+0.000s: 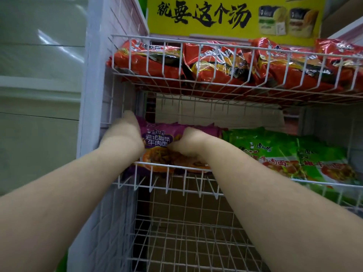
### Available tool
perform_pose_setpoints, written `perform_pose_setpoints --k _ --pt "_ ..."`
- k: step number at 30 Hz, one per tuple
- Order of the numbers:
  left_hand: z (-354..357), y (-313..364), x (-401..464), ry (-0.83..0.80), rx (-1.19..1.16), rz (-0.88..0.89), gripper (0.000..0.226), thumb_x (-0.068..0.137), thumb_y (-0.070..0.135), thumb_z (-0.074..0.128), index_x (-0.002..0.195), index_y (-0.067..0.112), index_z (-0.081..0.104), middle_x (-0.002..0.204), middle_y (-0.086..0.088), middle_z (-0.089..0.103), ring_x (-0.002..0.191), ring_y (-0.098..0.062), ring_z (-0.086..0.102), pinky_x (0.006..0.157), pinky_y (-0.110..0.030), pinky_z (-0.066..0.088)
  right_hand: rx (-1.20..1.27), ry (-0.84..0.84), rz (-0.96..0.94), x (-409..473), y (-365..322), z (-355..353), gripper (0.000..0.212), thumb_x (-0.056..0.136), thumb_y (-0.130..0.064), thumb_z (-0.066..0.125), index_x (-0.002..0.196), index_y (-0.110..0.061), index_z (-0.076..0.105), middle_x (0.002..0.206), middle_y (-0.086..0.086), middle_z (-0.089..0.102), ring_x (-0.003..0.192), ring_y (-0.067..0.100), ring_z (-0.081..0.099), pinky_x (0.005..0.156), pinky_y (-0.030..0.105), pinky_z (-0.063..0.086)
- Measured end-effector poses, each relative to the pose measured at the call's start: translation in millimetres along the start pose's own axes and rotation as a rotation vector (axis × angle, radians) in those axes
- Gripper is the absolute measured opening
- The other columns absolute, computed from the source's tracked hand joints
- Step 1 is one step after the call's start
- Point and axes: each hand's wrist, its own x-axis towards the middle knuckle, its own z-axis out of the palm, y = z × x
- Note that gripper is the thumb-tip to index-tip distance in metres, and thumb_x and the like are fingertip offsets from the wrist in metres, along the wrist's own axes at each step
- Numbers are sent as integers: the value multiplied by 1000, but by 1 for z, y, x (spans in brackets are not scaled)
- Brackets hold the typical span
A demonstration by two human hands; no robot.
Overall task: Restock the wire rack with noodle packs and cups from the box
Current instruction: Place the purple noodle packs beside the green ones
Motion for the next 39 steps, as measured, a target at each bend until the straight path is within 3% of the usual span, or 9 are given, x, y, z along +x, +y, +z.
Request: perform_pose_setpoints --k 3,9,14,17,20,25,29,35,39 --pt "2 -2 0 -35 6 104 27 88 14 63 112 8 54 107 -15 65 96 -34 62 69 -34 45 305 -105 28 3 5 8 8 97 -8 58 104 -8 61 103 15 70 85 20 69 79 35 60" --pt "-3 7 -4 -354 165 130 36 77 46 78 90 17 62 97 -4 66 89 -22 62 64 -26 44 45 -173 -68 10 8 10 32 90 -15 64 122 -10 62 113 10 70 102 23 68 93 40 56" --pt "4 8 -3 -363 234 182 28 91 37 66 107 15 61 108 -7 62 95 -24 58 82 -28 50 3 -154 -139 1 8 8 65 95 -23 62 149 -15 26 133 7 53 100 16 50 85 28 42" --pt "7 3 2 -305 167 99 40 91 30 62 125 10 56 109 -13 60 95 -29 60 77 -33 50 62 -39 -106 6 11 13 57 93 -21 63 143 -13 35 120 9 61 100 22 61 86 35 54" --pt "4 3 -3 -288 183 20 50 90 27 60 133 6 46 116 -18 56 99 -33 58 74 -34 45 -27 14 -95 1 11 12 39 97 -14 53 136 -12 48 112 8 62 88 21 61 66 26 50" --pt "3 10 -7 -382 312 107 24 97 11 47 118 5 58 83 -6 50 86 -24 52 73 -29 43 -115 23 -89 -9 10 9 41 98 -11 48 139 -10 51 138 11 57 120 27 58 95 35 50" --pt "0 7 -10 -220 167 75 14 92 12 51 100 6 61 82 -10 57 70 -23 55 57 -29 42 -178 27 -85 -16 9 8 38 99 -14 48 136 -8 55 137 12 58 123 27 56 101 37 48" --pt "-6 1 -37 80 -133 343 26 95 27 49 119 26 58 109 1 57 80 -17 59 64 -31 48 -187 218 -112 -30 13 -4 29 95 -26 53 122 -21 64 106 3 66 87 21 65 78 37 59" --pt "1 21 -72 146 -216 526 24 92 27 52 115 25 59 101 8 57 91 -15 56 85 -41 50 -188 343 -179 -56 36 -32 30 93 -27 58 123 -26 65 116 -4 66 102 15 62 87 30 53"
